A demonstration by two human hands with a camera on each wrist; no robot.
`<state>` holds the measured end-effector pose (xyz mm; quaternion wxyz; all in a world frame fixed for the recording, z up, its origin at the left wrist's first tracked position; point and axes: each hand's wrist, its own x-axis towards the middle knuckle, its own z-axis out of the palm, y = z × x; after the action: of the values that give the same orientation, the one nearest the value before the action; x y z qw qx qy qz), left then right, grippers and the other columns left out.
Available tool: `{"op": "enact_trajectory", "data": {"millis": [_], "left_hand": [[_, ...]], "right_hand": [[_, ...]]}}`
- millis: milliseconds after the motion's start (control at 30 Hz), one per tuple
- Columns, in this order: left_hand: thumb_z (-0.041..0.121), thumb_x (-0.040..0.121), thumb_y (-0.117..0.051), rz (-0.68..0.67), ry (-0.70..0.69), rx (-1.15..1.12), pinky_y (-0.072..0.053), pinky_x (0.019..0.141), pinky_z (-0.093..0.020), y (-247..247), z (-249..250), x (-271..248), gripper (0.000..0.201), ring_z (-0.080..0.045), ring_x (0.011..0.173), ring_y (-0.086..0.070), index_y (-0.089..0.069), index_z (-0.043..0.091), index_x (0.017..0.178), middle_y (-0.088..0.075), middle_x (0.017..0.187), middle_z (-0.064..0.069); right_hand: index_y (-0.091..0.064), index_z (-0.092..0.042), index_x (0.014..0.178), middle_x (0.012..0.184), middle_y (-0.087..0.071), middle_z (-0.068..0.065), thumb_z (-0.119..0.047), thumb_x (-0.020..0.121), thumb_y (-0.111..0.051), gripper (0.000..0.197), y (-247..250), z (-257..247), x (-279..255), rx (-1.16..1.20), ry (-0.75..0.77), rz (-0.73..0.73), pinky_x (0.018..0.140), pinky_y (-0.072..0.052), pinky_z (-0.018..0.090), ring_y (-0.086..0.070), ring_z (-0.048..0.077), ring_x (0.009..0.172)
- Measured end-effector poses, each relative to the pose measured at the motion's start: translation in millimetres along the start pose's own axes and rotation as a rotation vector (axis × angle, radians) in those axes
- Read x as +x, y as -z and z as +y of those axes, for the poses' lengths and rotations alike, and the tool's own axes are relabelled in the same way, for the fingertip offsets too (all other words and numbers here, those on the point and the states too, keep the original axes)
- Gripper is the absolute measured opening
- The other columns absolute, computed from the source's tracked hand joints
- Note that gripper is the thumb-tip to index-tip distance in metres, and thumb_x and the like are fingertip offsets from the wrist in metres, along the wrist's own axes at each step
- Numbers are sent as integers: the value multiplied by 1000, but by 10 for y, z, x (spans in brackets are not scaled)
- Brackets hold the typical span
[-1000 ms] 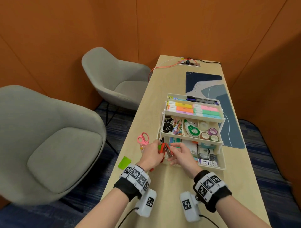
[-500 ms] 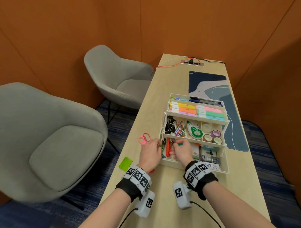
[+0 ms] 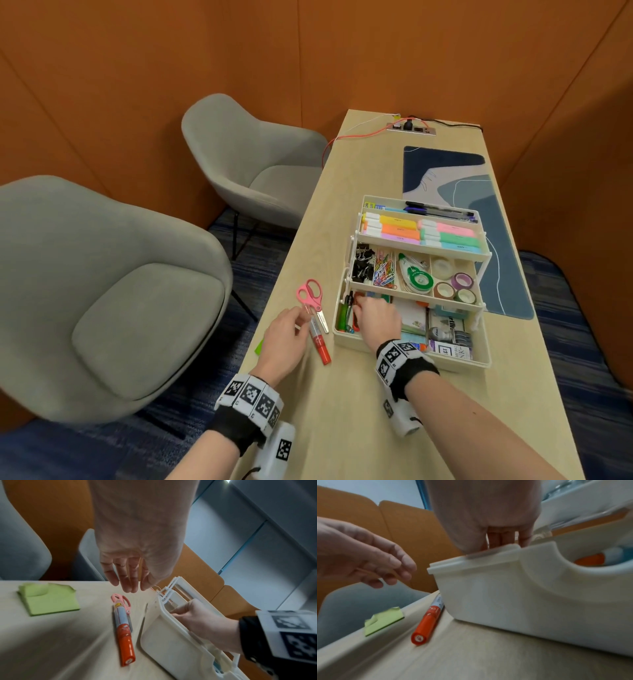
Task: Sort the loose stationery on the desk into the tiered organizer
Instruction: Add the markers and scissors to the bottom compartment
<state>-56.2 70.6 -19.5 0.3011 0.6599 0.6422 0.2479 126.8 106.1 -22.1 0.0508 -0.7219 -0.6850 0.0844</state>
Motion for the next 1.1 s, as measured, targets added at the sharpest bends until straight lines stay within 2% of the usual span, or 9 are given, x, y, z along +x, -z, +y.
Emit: {"op": "enact_trajectory", "data": {"millis": [267, 400, 567, 700, 800, 867, 933, 1000, 1100], "left_hand": [[19, 93, -52, -9, 37, 46, -50, 81, -32, -30, -154, 2, 12, -9, 82, -58, -61, 22, 101, -59, 98, 7], [20, 94, -50, -27, 30, 118, -51, 81, -34, -118, -182, 67, 15, -11, 85, -58, -61, 20, 104, -59, 99, 6], [12, 93, -49, -21, -60, 313, -49, 87, -33, -187, -178, 412, 25, -17, 101, -51, -55, 18, 117, -54, 112, -1], [11, 88, -59, -257, -242, 586, -48, 93, -36, -146, -106, 821, 52, -22, 114, -45, -43, 24, 136, -45, 139, 3], [12, 92, -54, -460, -255, 787, -47, 94, -40, -86, -94, 1017, 58, -28, 121, -41, -33, 28, 143, -34, 149, 2], [8, 93, -50, -536, -240, 836, -46, 97, -41, -65, -83, 1069, 62, -30, 122, -41, -28, 29, 146, -32, 148, -2], [7, 92, -51, -537, -250, 858, -46, 96, -41, -65, -84, 1056, 62, -30, 120, -43, -28, 29, 146, -37, 143, -6], [6, 92, -50, -505, -245, 866, -47, 93, -39, -77, -142, 1010, 58, -28, 119, -44, -32, 29, 143, -40, 139, -7], [5, 93, -48, -458, -223, 857, -48, 92, -38, -102, -243, 919, 54, -28, 119, -44, -35, 25, 141, -40, 137, -7]], "right_hand": [[-61, -9, 104, 107, -63, 11, -16, 95, -51, 16, -24, 4, 121, -193, 130, -134, 86, -47, 36, -59, 27, 100], [-61, -11, 100, 96, -67, 8, -30, 97, -46, 24, 25, 45, 165, -44, 73, -153, 77, -52, 37, -65, 29, 90], [-56, -18, 114, 104, -63, 2, -41, 97, -38, 34, 134, 66, -38, -1, 58, -63, 88, -41, 37, -57, 20, 98], [-63, -20, 109, 96, -56, -3, -22, 89, -53, 22, 183, 56, -547, 94, 299, 148, 80, -42, 29, -49, 13, 89], [-63, -20, 99, 91, -57, -1, -9, 78, -63, 23, -24, -86, -866, 109, 583, 20, 62, -49, 25, -57, 16, 80], [-54, -16, 118, 118, -54, 11, -2, 76, -60, 45, -233, -214, -894, 65, 632, -147, 72, -54, 34, -56, 26, 102], [-34, -12, 138, 148, -26, 21, 0, 83, -52, 59, -402, -297, -810, -4, 558, -237, 97, -46, 44, -34, 34, 130], [-25, -8, 144, 155, -9, 23, -5, 89, -45, 58, -449, -370, -747, -77, 453, -297, 106, -37, 45, -24, 34, 137], [-62, -8, 118, 135, -49, 24, -14, 71, -71, 48, -495, -358, -728, -173, 440, -326, 77, -53, 33, -62, 29, 104]]}}
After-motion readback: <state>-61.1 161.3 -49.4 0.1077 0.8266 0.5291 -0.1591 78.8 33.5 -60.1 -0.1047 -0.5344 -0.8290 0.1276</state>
